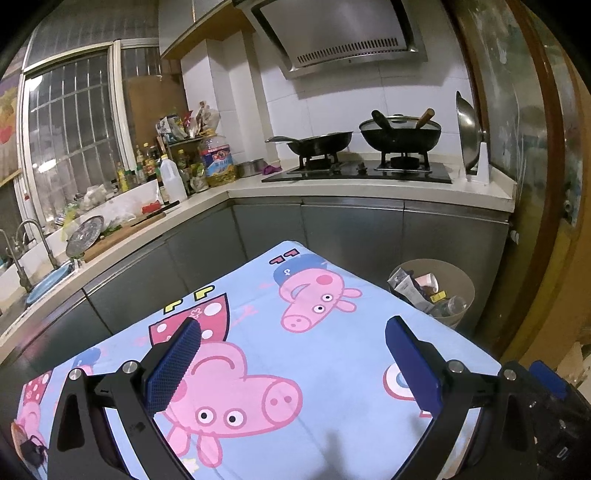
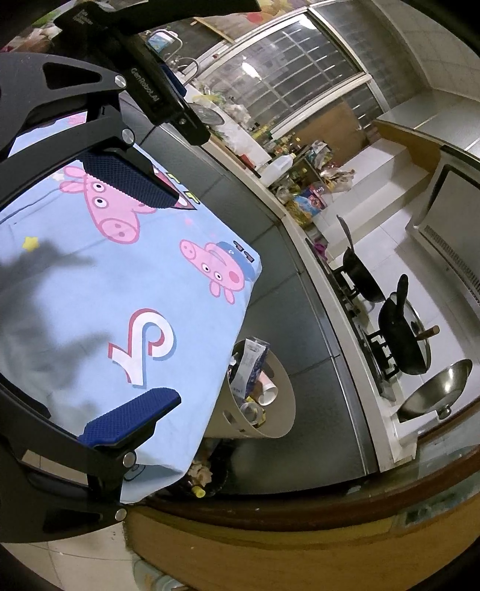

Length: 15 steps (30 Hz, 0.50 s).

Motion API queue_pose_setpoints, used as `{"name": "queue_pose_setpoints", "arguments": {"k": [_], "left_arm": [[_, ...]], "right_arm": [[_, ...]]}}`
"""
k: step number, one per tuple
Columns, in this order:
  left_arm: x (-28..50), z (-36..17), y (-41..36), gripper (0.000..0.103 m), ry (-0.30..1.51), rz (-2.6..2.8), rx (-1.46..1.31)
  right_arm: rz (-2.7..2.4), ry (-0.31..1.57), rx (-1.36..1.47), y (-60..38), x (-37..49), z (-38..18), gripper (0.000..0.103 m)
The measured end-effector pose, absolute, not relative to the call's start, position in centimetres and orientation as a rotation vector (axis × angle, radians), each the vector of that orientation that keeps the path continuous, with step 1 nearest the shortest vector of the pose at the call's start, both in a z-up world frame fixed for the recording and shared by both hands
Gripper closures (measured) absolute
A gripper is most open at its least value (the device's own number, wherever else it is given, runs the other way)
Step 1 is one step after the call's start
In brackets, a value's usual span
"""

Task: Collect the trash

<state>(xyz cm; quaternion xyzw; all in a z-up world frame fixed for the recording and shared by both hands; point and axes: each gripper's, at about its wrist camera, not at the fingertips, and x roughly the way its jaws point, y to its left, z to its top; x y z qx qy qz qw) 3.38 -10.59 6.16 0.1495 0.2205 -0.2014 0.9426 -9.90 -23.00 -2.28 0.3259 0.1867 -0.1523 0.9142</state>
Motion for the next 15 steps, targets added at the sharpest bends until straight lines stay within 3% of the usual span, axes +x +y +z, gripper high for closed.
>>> {"name": "queue_pose_setpoints", "arguments": {"k": [15], "left_arm": [[3.26,6.25,-10.64,0.004,0.444,-0.413,0.303]], "right_arm": [[-0.307,0.395,0.671,-22.89,-9.77,-2.32,0.006]]}}
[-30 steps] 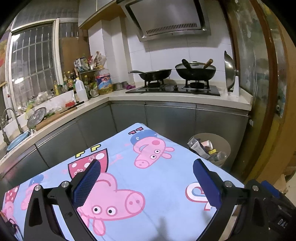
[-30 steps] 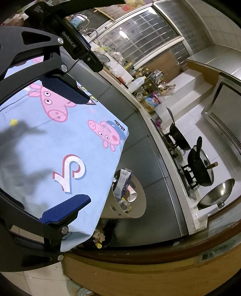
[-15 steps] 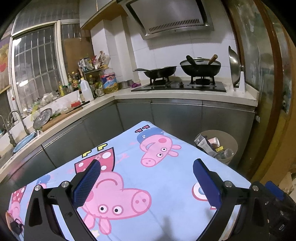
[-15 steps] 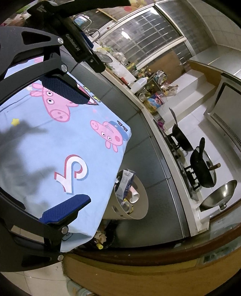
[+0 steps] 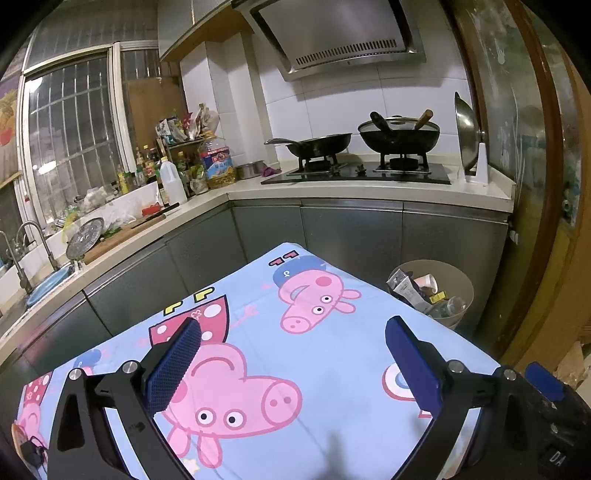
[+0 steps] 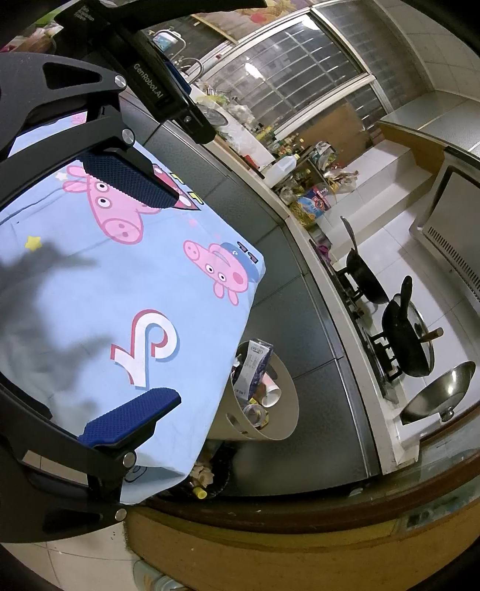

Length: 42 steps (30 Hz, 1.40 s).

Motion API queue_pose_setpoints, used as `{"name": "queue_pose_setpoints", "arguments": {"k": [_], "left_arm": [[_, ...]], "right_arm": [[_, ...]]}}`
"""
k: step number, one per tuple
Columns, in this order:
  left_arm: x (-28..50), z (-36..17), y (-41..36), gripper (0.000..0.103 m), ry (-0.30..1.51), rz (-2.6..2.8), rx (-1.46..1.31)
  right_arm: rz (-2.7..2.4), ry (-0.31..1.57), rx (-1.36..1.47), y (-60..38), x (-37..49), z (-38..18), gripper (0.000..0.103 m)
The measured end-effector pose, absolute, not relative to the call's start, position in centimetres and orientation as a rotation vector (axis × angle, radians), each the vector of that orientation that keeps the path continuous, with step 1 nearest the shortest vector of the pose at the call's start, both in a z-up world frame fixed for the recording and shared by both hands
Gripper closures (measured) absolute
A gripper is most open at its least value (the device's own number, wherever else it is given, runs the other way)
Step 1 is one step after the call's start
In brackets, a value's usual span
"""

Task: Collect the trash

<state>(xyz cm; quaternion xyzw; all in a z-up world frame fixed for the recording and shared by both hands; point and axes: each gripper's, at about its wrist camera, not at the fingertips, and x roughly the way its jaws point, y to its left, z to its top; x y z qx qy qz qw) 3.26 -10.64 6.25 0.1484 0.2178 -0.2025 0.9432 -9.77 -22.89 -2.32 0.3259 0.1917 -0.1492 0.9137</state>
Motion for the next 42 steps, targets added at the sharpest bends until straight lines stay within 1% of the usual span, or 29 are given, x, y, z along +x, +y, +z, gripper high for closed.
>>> {"name": "queue_pose_setpoints", "arguments": {"k": [42], "left_arm": [[3.01,5.86,-10.63,0.004,0.434,-0.438,0.307]], "right_arm": [[-0.307,0.405,0.678,-22.38,-9.82,-2.75,0.006]]}}
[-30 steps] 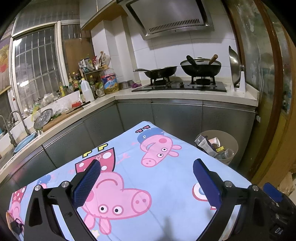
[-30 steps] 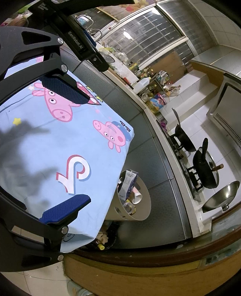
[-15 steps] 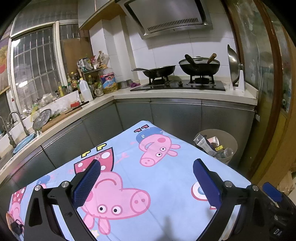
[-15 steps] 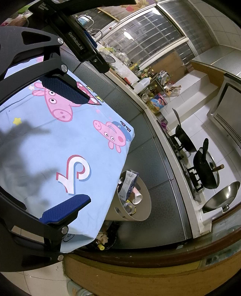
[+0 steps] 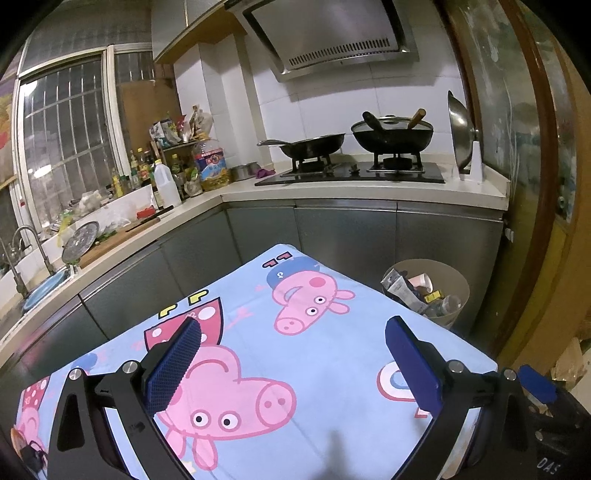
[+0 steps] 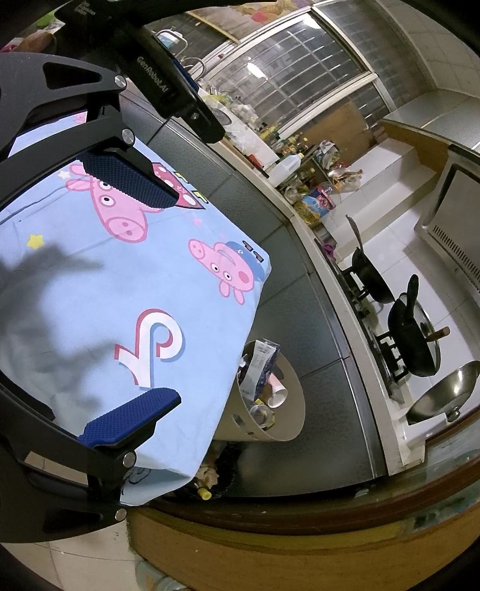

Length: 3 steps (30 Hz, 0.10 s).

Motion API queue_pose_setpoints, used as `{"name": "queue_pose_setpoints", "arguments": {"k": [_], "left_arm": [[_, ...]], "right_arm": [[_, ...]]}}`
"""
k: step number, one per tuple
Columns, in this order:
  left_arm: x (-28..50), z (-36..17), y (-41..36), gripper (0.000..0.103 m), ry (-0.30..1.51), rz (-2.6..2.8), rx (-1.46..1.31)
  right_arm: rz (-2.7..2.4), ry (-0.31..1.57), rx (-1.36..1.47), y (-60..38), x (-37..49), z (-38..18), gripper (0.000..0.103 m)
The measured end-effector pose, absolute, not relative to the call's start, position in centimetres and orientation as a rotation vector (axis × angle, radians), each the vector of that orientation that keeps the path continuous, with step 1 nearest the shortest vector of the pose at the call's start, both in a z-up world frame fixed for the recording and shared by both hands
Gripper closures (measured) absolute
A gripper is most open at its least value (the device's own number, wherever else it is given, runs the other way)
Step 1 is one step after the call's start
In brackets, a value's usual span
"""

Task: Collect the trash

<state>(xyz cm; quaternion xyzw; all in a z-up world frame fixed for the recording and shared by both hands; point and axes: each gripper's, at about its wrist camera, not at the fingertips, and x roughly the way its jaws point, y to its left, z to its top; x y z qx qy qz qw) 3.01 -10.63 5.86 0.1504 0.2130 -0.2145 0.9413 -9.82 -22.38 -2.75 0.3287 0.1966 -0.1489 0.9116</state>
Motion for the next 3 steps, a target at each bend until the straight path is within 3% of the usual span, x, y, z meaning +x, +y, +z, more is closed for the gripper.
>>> {"name": "queue_pose_setpoints", "arguments": {"k": [3], "left_arm": [[3.09,5.92,-10.67,0.004,0.440,-0.435,0.307]], "right_arm": [[-0.306,0.411,0.678,-22.13,-9.71,-3.13,0.006]]}}
